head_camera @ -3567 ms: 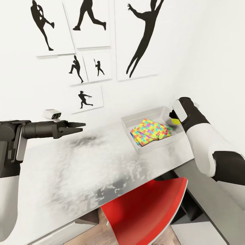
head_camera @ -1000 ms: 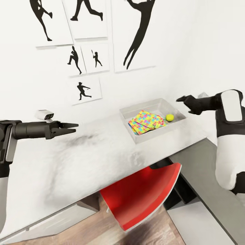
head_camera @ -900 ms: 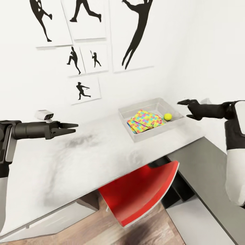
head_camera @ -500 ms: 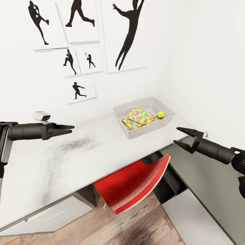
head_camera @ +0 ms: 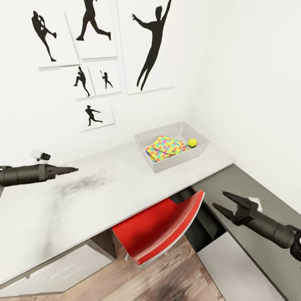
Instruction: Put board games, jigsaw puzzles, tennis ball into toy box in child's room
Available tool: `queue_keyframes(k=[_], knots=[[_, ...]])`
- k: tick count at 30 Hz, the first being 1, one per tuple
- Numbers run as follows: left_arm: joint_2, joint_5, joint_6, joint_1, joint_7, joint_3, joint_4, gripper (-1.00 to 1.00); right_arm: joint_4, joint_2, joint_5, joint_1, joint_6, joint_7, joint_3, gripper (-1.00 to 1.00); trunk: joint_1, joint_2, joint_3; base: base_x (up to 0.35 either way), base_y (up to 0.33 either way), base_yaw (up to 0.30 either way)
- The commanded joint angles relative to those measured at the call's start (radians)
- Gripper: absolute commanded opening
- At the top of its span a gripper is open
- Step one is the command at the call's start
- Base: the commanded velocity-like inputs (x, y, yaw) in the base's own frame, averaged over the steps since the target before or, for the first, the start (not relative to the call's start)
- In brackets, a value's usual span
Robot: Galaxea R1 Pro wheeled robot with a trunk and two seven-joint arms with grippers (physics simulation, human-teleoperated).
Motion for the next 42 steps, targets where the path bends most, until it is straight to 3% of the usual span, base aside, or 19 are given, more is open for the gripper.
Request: queue_keyframes(k=[1,2,3,5,8,11,13,15,20,31,42], knots=[[0.015,0.033,0.011,0.021,-0.004,0.007,0.002,1.0,0.0,0.003,0.072,0.004,-0.02,0.085,-0.009,1.0,0.001,-0.001,0.0,0.0,0.0,-0.08],[0.028,0.07,0.011,0.041,-0.004,0.013,0.003,1.0,0.0,0.004,0.13,0.011,-0.055,0.165,-0.018,1.0,0.001,-0.001,0.002,0.0,0.0,-0.08],[0.04,0.12,0.011,0.065,-0.004,0.019,0.002,1.0,0.0,0.006,0.209,0.032,-0.116,0.294,-0.029,1.0,0.001,-0.001,0.003,0.0,0.0,-0.08],[0.048,0.16,0.011,0.084,-0.004,0.022,0.001,1.0,0.0,0.007,0.307,0.068,-0.195,0.459,-0.036,1.0,0.001,-0.001,0.007,0.0,0.0,-0.08],[0.052,0.182,0.011,0.115,-0.004,0.024,0.0,1.0,0.0,0.009,0.448,0.117,-0.289,0.624,-0.04,1.0,0.001,-0.001,0.011,0.0,0.0,-0.08],[0.052,0.19,0.011,0.154,-0.004,0.026,-0.003,1.0,0.001,0.01,0.508,0.139,-0.35,0.722,-0.041,1.0,0.001,-0.001,0.016,0.0,0.0,-0.053],[0.052,0.192,0.01,0.172,-0.004,0.026,-0.006,1.0,0.002,0.012,0.52,0.144,-0.377,0.763,-0.041,1.0,0.001,-0.001,0.019,0.0,0.0,-0.019],[0.046,0.193,0.005,0.204,-0.004,0.026,-0.01,1.0,0.004,0.036,0.531,0.16,-0.437,0.805,-0.041,1.0,0.001,-0.001,0.023,0.0,0.0,-0.007],[0.033,0.198,-0.057,0.271,-0.004,0.028,-0.013,1.0,0.003,0.074,0.535,0.194,-0.494,0.823,-0.054,1.0,0.001,-0.001,0.029,0.0,0.0,-0.002],[0.025,0.223,-0.085,0.294,-0.004,0.026,-0.021,1.0,0.076,0.094,0.532,0.201,-0.507,0.801,-0.113,1.0,0.001,-0.001,0.03,0.0,0.0,0.0],[0.024,0.224,-0.087,0.295,-0.004,0.026,-0.021,1.0,0.083,0.096,0.533,0.201,-0.508,0.792,-0.118,1.0,0.001,-0.001,0.03,0.0,0.0,0.0]])
